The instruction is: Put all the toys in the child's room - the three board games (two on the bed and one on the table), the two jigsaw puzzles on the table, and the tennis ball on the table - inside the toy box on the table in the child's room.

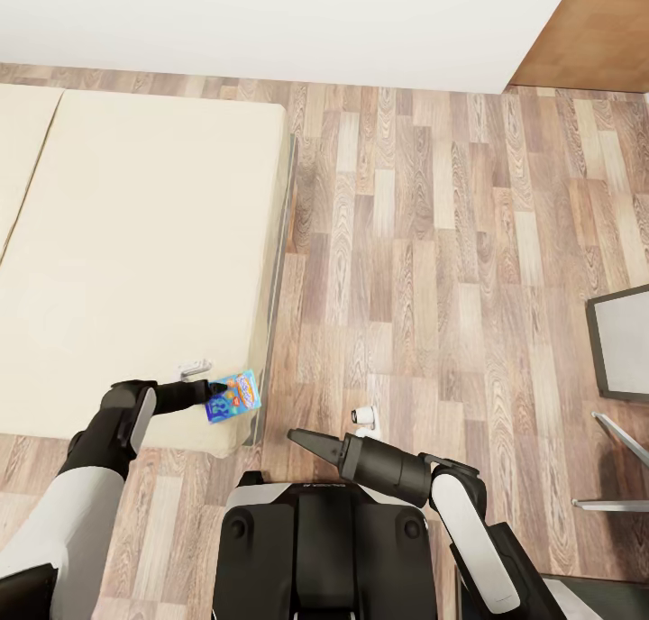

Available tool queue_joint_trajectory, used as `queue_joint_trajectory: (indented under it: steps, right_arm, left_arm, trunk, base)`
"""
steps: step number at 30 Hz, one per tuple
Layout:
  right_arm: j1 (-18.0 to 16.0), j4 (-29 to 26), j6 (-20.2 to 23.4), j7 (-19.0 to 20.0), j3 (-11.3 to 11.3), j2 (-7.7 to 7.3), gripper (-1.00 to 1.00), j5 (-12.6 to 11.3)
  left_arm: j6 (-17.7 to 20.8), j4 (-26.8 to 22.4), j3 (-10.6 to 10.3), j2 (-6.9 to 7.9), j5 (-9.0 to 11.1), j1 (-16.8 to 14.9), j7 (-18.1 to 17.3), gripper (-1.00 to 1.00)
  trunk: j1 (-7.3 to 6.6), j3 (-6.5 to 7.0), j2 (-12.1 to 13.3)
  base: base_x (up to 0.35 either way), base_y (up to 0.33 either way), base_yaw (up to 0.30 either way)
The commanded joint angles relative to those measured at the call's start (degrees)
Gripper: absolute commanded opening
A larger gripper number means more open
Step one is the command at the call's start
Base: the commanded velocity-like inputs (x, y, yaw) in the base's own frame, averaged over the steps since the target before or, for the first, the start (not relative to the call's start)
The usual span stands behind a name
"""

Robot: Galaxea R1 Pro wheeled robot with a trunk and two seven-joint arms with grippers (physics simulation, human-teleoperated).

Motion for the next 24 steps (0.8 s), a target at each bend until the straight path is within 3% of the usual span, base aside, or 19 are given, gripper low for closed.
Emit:
queue_joint_trajectory:
  steps: [1,11,14,15,16,24]
  right_arm:
    - [0.0,0.0,0.3,0.0,0.0,0.03,1.0,-0.1]
    - [0.0,0.0,0.3,0.0,0.0,0.03,1.0,-0.1]
    - [0.0,0.0,0.3,0.0,0.0,0.03,1.0,-0.1]
    - [0.0,0.0,0.3,0.0,0.0,0.03,1.0,-0.1]
    - [0.0,0.0,0.3,-0.1,0.0,0.03,1.0,-0.1]
    - [0.0,0.0,0.3,-0.1,0.0,0.03,1.0,-0.1]
  left_arm:
    - [0.3,-0.1,0.5,0.09,-0.2,0.0,-0.4,1.0]
    - [0.3,-0.1,2.5,2.53,-0.2,0.0,-0.4,1.0]
    - [0.3,-0.5,4.1,3.15,-0.2,0.0,-0.6,1.0]
    - [0.1,-0.9,6.7,3.48,-0.1,0.0,-1.0,1.0]
    - [0.1,-1.3,7.4,3.61,-0.1,0.0,-1.0,1.0]
    - [0.9,-5.1,9.0,4.21,-0.1,0.1,-1.3,1.0]
  trunk:
    - [0.03,-0.06,-0.1]
    - [0.03,-0.06,-0.1]
    - [0.03,-0.06,-0.1]
    - [0.03,-0.06,-0.1]
    - [0.03,-0.06,-0.1]
    - [0.03,-0.06,-0.1]
  base:
    - [0.0,0.0,0.0]
    - [0.0,0.0,0.0]
    - [0.0,0.0,0.0]
    - [0.0,0.0,0.0]
    - [0.0,0.0,0.0]
    - [0.0,0.0,0.0]
